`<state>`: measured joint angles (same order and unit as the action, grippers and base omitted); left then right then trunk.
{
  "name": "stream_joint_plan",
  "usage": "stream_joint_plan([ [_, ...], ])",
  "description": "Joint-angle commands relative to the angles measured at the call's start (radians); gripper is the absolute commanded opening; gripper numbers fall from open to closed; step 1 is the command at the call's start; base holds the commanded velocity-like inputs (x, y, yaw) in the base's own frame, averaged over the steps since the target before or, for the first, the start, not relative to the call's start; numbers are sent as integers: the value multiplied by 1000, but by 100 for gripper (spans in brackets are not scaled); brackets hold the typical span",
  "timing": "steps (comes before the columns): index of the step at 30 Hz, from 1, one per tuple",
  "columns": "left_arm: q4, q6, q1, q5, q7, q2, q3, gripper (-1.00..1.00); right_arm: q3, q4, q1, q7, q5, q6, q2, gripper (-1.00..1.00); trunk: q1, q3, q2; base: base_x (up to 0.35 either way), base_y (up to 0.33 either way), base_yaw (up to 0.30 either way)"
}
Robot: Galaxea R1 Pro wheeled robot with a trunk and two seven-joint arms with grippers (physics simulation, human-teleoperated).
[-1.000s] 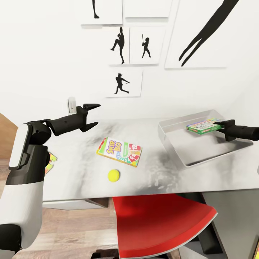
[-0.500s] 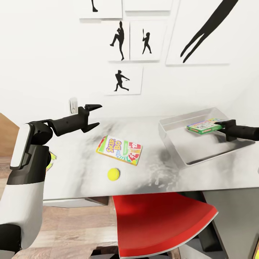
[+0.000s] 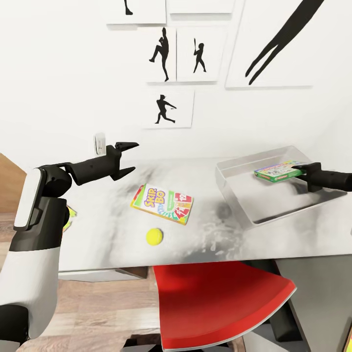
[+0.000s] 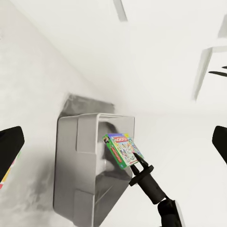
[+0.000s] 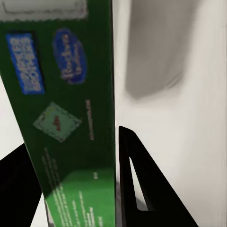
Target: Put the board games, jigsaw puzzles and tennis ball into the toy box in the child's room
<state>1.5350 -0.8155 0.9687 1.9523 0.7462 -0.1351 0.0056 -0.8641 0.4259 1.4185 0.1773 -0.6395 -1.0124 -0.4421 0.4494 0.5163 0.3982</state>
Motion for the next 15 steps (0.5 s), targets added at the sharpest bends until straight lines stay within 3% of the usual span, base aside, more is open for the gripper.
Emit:
stream_joint_plan([
  [1,1,-1,1,9,10,0,1,100,-6,1,1,10,-9,-2,0,-100,1,2,2,0,0,0],
  [15,1,-1,0,8,10,0,1,100,-4,-10,0,12,-9,54,0,-100,1,2,2,0,0,0],
])
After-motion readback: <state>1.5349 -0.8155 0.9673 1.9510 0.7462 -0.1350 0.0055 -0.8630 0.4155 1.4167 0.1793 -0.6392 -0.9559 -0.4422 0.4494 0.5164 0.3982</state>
